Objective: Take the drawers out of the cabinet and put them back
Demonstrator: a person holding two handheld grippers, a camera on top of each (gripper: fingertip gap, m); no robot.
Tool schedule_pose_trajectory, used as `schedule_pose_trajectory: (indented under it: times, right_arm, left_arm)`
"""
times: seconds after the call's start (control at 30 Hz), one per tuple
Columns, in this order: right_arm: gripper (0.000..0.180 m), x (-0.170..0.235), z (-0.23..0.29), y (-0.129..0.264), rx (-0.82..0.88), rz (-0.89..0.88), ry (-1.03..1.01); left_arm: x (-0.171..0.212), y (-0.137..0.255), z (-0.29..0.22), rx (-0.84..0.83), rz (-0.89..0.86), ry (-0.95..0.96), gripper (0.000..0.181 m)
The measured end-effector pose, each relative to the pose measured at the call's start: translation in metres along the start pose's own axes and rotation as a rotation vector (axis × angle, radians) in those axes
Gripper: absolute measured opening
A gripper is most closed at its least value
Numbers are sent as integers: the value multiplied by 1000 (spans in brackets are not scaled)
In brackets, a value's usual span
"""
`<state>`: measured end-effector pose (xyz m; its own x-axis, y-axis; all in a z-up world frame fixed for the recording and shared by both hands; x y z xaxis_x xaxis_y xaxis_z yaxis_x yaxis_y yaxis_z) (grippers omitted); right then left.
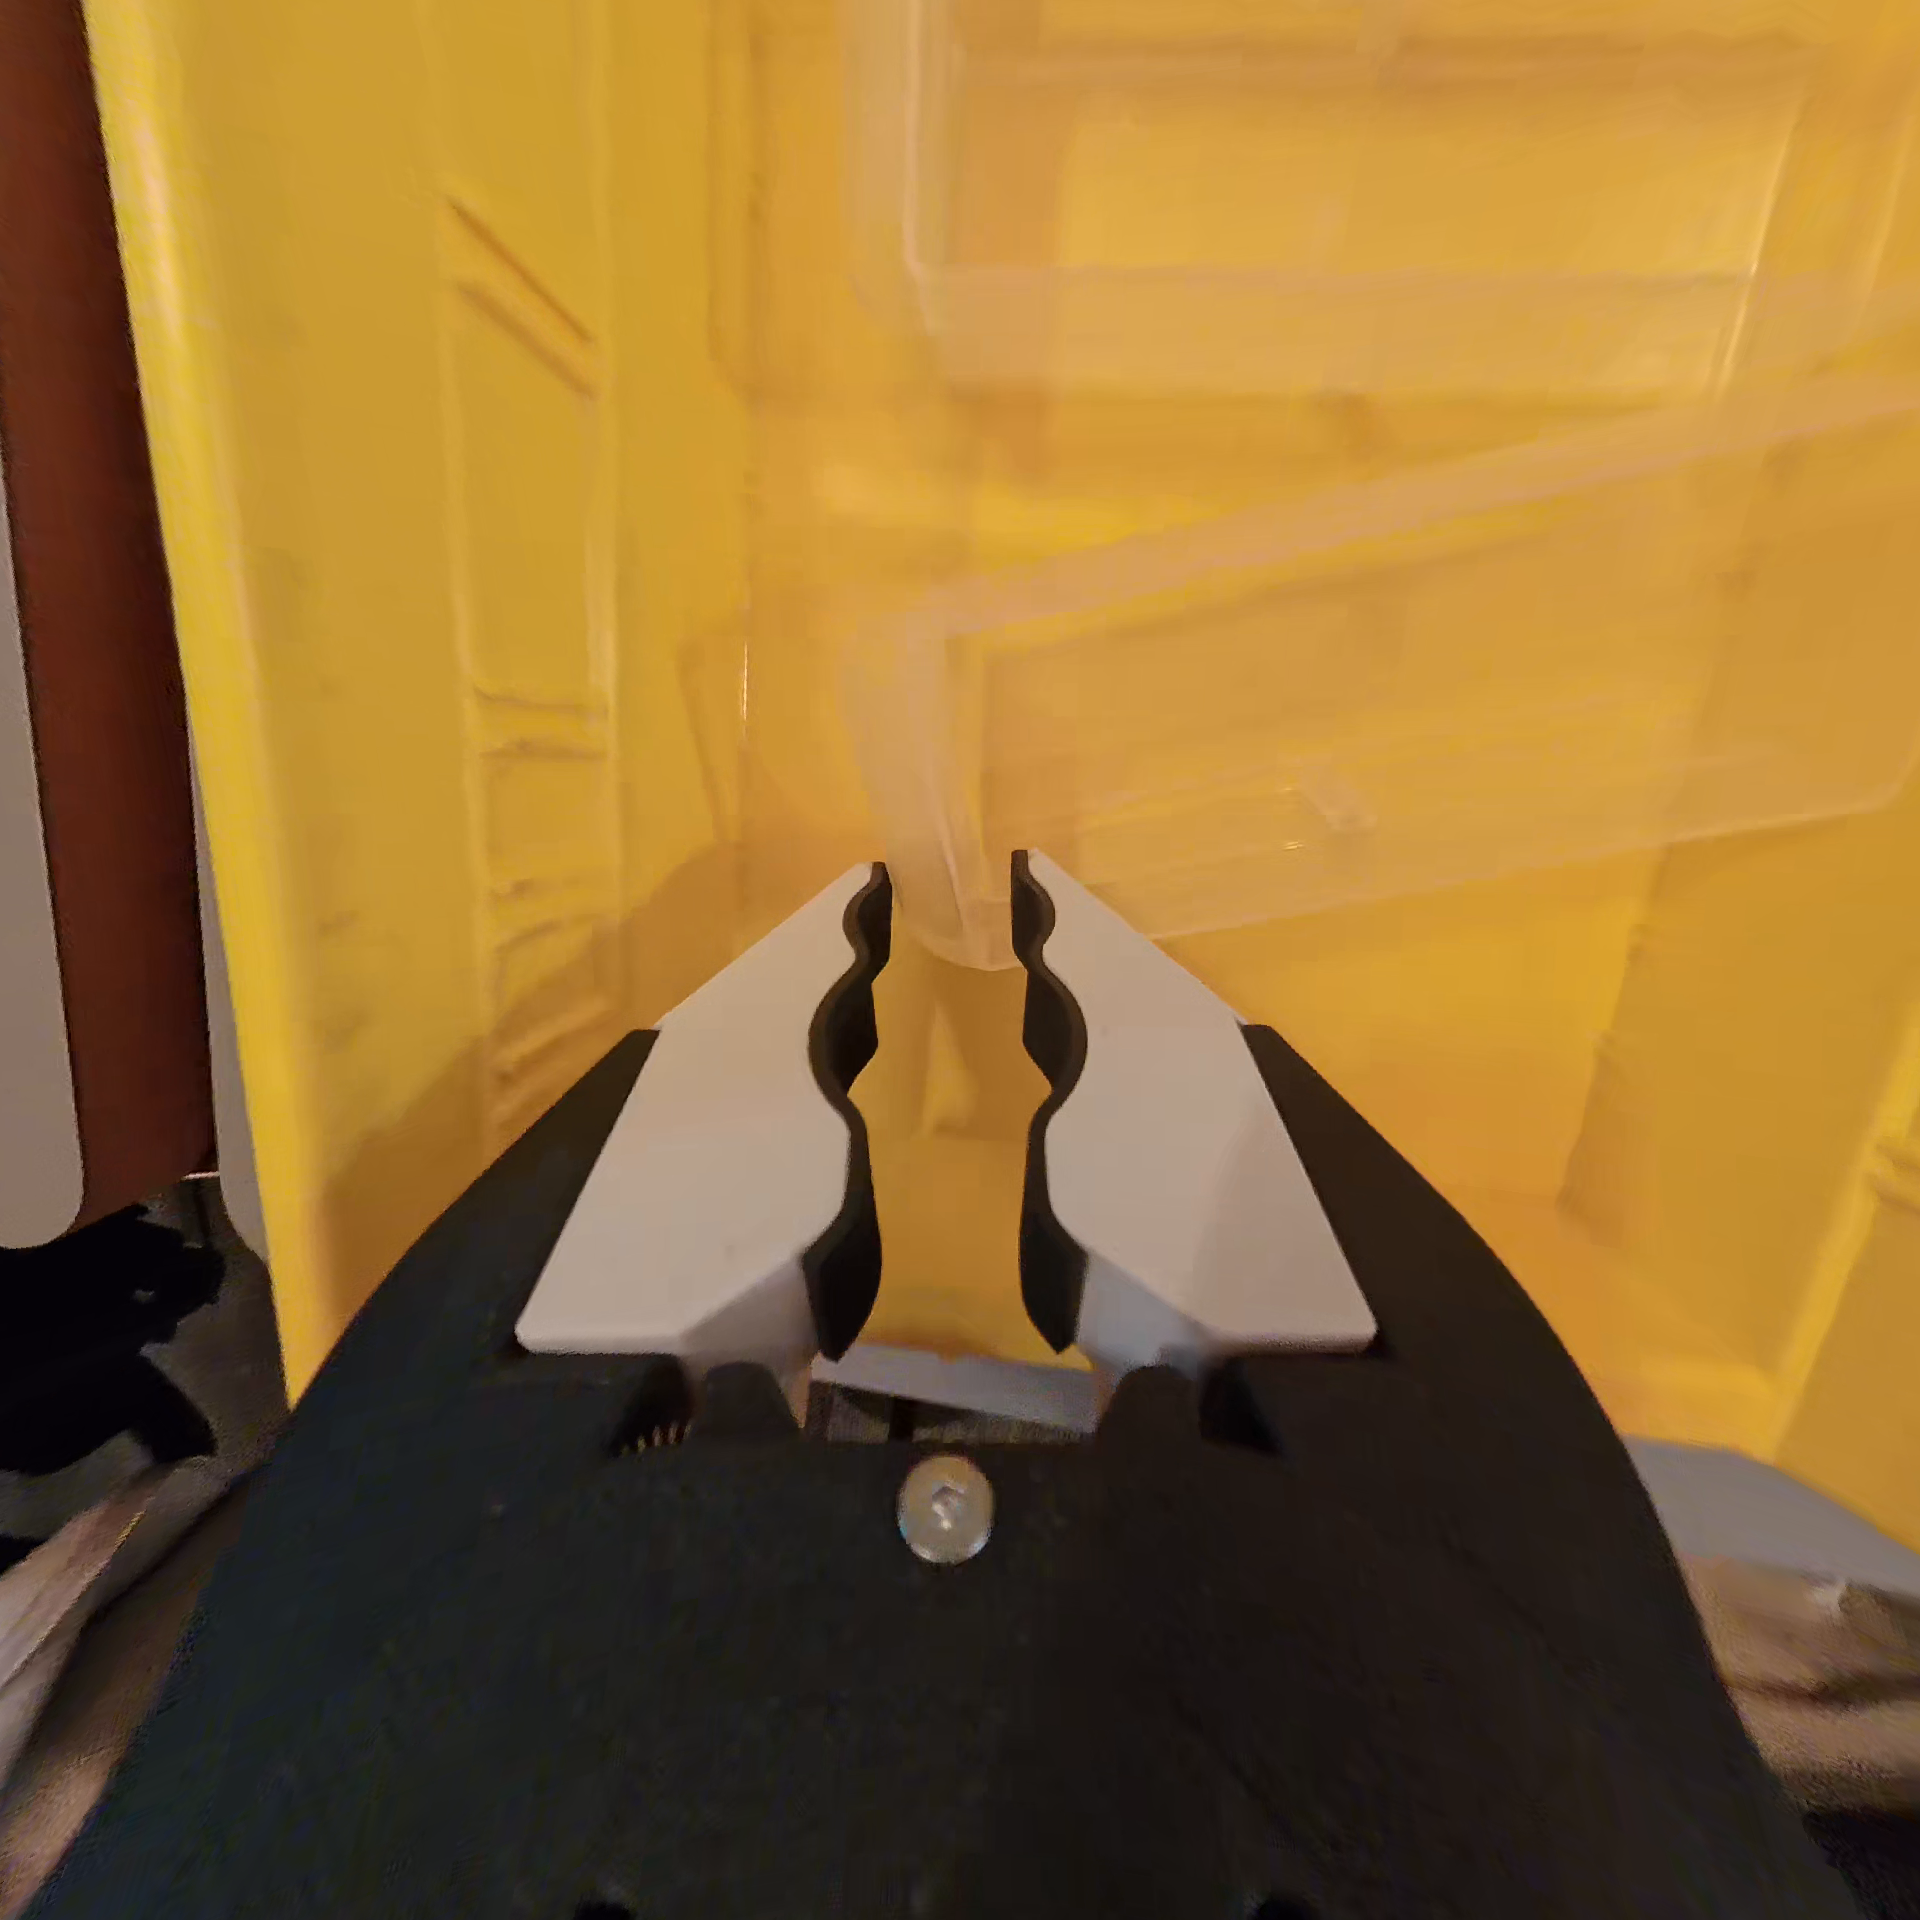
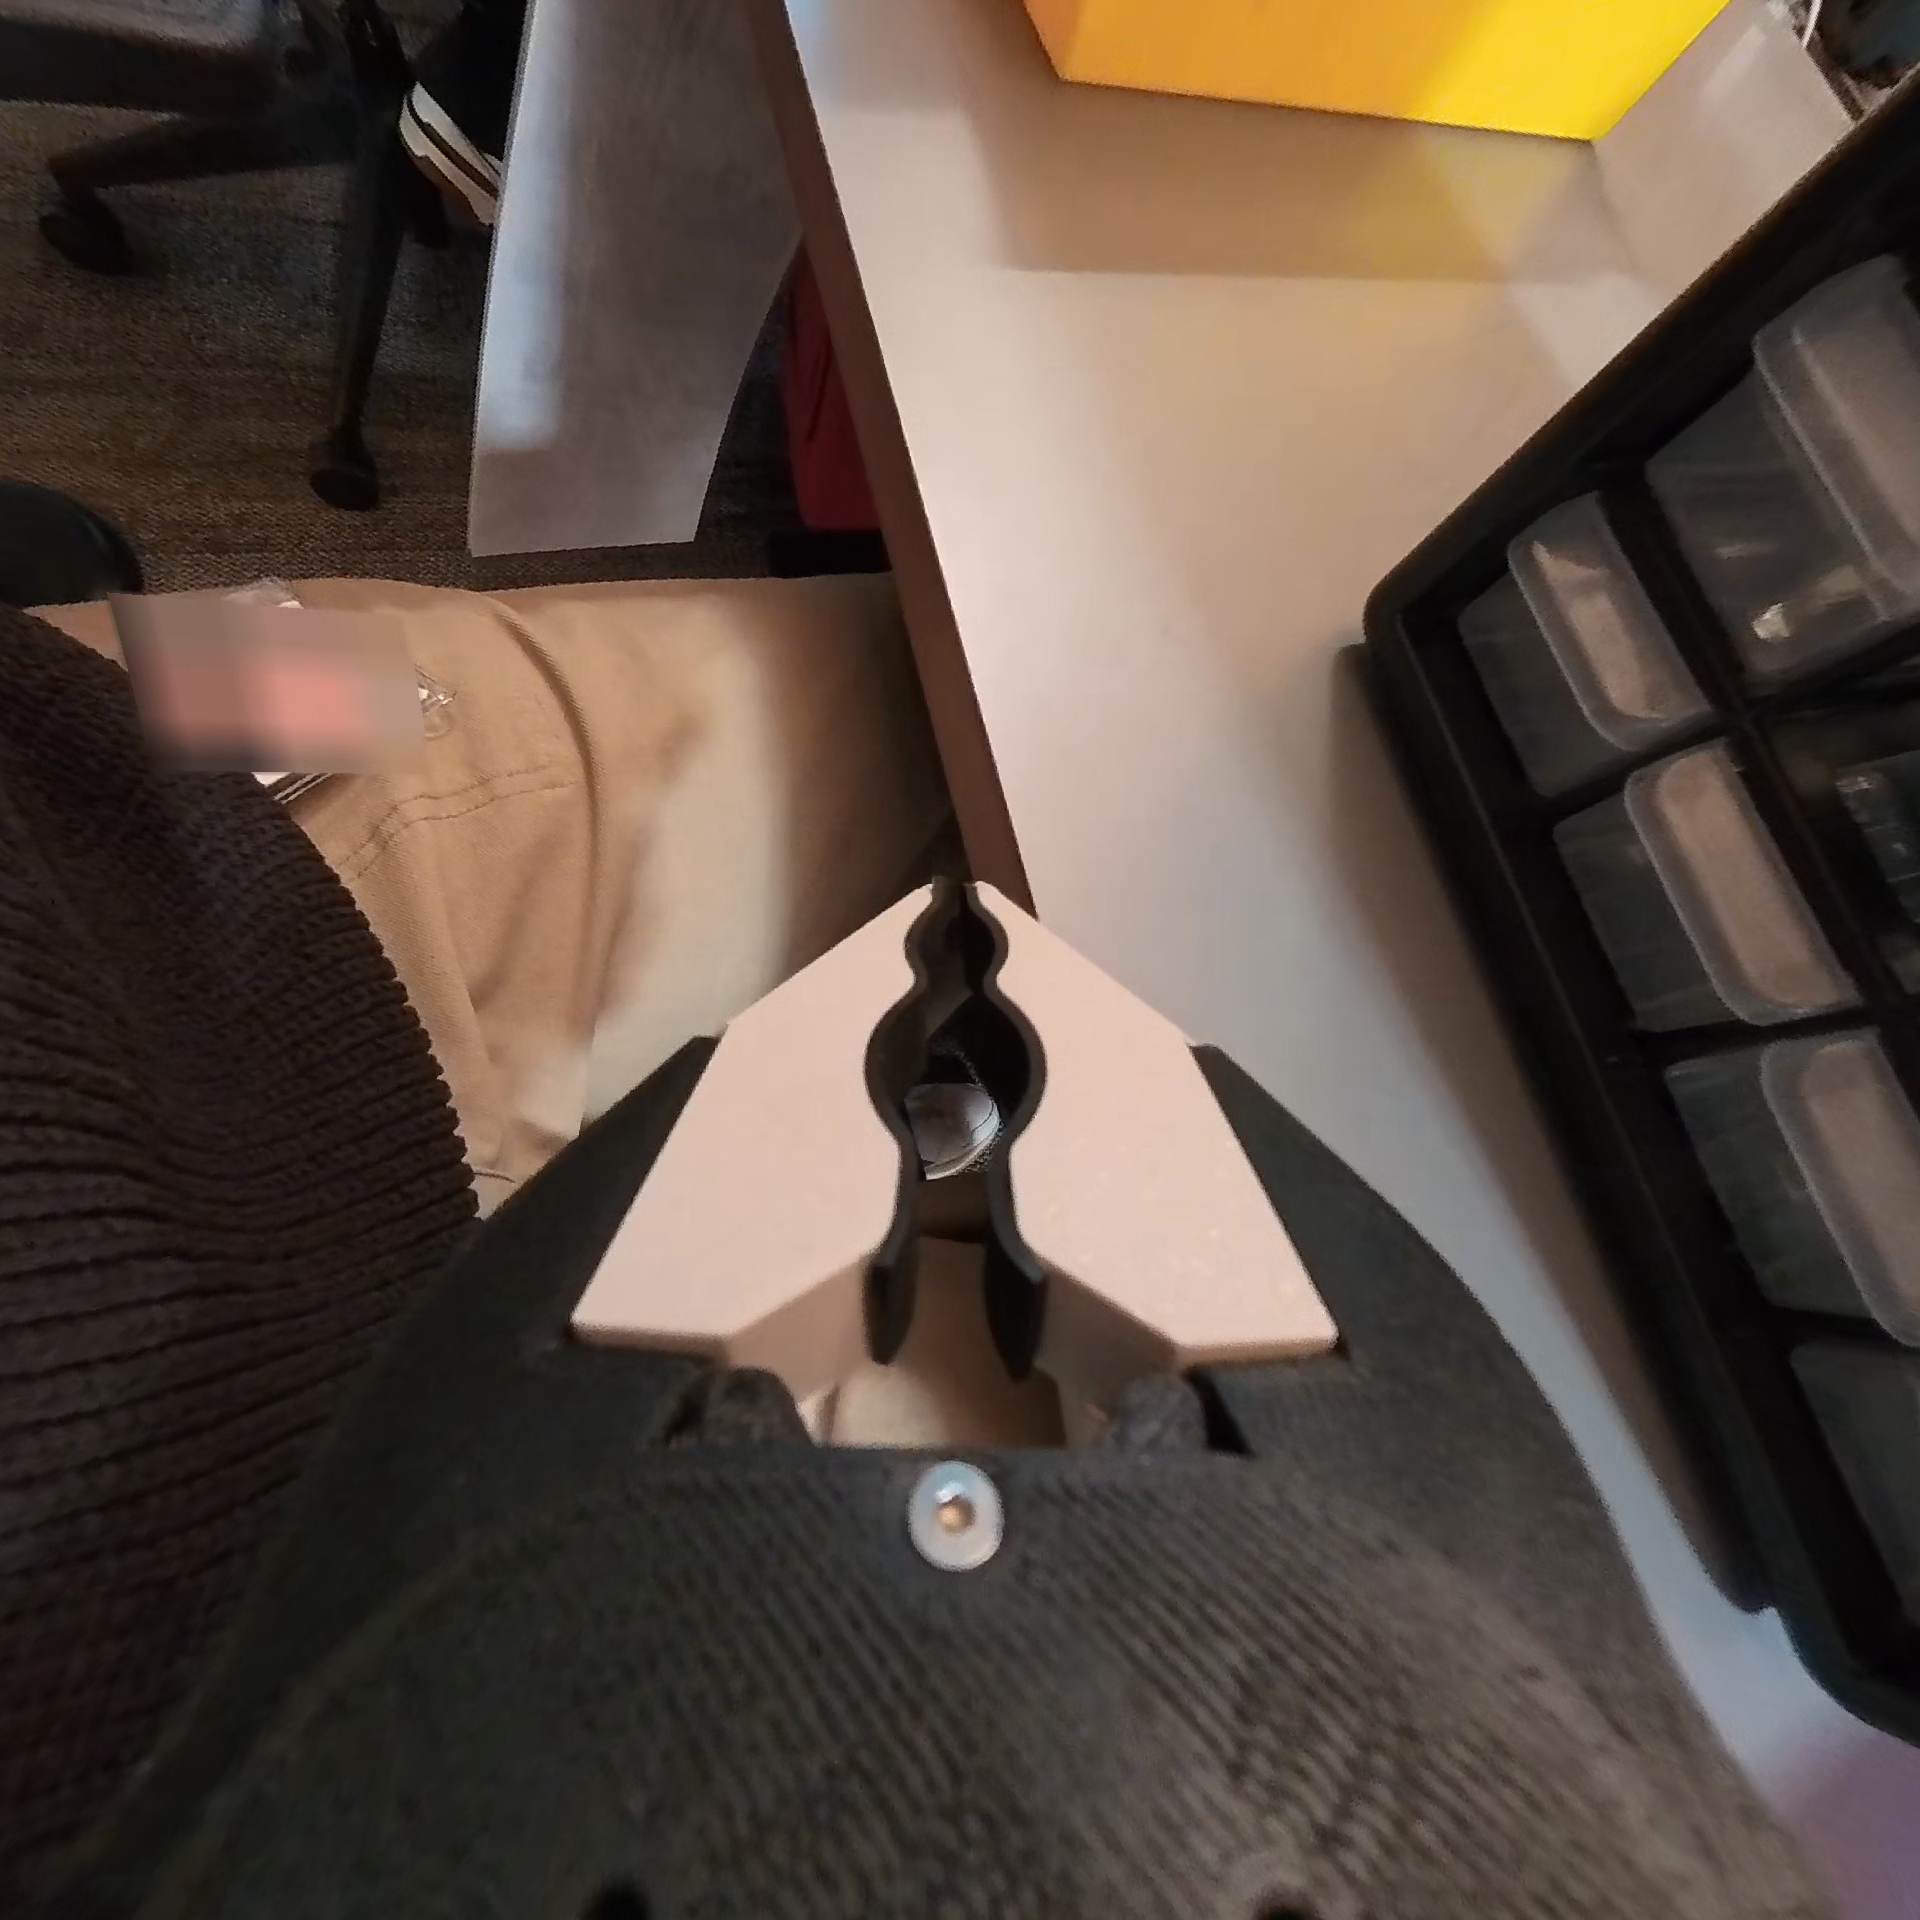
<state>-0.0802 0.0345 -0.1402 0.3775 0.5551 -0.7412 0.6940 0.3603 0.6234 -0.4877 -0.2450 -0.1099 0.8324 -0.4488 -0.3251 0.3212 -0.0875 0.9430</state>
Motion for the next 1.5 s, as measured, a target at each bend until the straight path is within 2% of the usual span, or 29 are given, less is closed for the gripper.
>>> schedule_pose_trajectory:
  times: [0.03, 0.33, 0.47, 0.7, 0.97, 1.07, 1.13, 1.33, 1.5]
  right_arm:
    - [0, 0, 0, 0, -1, 1, 1]
    - [0, 1, 0, -1, 5, 8, 5]
    - [0, 1, 0, -2, 2, 11, 6]
    - [0, 2, 0, -3, 11, 15, 13]
    - [0, 3, -4, -2, 28, 8, 4]
    - [1, 4, -7, -3, 45, 21, -7]
    - [1, 5, -9, -2, 46, 19, -23]
    - [1, 4, -12, 1, 38, -7, -56]
    - [1, 3, -11, 2, 39, -9, -45]
  left_arm:
    - [0, 2, 0, 8, 14, -13, 25]
    - [-20, 24, 5, -27, -63, -115, 31]
    - [-33, 25, -3, -28, -74, -298, 34]
    - [-48, 7, -15, -84, 79, -634, 42]
    - [-51, -14, -19, -85, 221, -702, 34]
    - [-50, -16, -19, -92, 240, -741, 15]
    - [-49, -14, -18, -90, 258, -763, 11]
    - [-41, 12, -19, -63, 282, -891, 3]
    - [-36, 50, -17, -53, 232, -937, 1]
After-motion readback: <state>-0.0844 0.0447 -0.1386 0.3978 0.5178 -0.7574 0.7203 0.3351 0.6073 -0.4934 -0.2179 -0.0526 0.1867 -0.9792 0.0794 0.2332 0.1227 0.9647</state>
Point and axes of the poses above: each gripper's, where its closed fingertips meet, y back along the fingers, x out of its underside, z = x × y across the jaws, the point moved 10 cm from there along y, back along the fingers
